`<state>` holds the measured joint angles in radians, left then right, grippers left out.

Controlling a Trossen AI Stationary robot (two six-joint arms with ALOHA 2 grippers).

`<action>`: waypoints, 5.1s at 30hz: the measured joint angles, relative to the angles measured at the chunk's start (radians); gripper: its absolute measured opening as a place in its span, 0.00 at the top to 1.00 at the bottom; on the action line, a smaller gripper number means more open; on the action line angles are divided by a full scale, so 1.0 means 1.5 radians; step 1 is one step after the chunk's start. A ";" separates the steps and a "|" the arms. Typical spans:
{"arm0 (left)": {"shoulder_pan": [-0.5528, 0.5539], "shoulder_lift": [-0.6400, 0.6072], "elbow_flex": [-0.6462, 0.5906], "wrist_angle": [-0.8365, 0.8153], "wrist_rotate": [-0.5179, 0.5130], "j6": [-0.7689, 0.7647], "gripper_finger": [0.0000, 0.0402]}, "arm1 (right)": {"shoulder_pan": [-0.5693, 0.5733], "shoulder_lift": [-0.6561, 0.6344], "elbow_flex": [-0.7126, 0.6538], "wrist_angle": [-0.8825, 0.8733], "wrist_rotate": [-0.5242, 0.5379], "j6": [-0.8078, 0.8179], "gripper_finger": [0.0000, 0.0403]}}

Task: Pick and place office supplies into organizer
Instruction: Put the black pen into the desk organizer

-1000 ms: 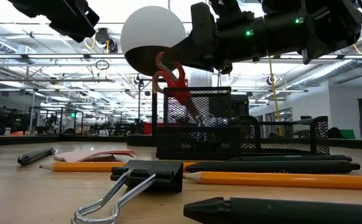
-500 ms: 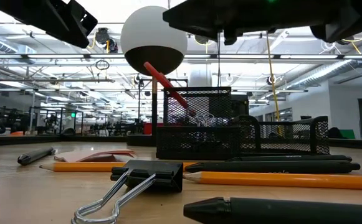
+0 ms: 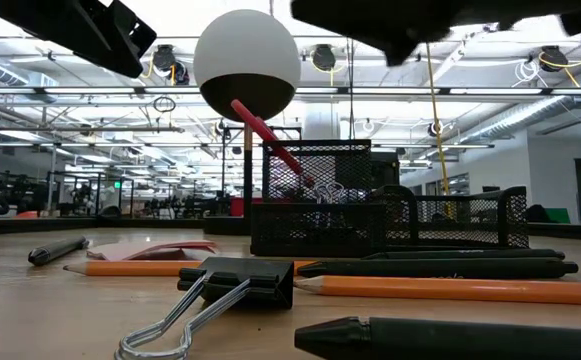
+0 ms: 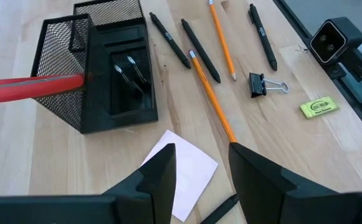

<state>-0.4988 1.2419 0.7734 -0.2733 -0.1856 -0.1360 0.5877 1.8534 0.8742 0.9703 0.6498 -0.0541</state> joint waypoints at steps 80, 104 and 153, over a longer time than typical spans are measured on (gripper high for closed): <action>0.000 0.000 0.000 0.071 0.000 -0.017 0.62 | 0.136 0.091 -0.157 -0.111 0.001 0.367 0.94; 0.000 0.000 0.000 0.112 -0.017 -0.018 0.62 | 0.103 0.089 -0.156 0.129 0.016 0.234 0.92; 0.043 0.072 0.000 0.464 -0.029 -0.003 0.62 | -0.030 0.077 -0.068 0.399 -0.022 -0.053 0.94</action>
<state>-0.4343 1.3502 0.7731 0.4232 -0.2287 -0.1407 0.5432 1.9694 0.7719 1.5692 0.6175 -0.1330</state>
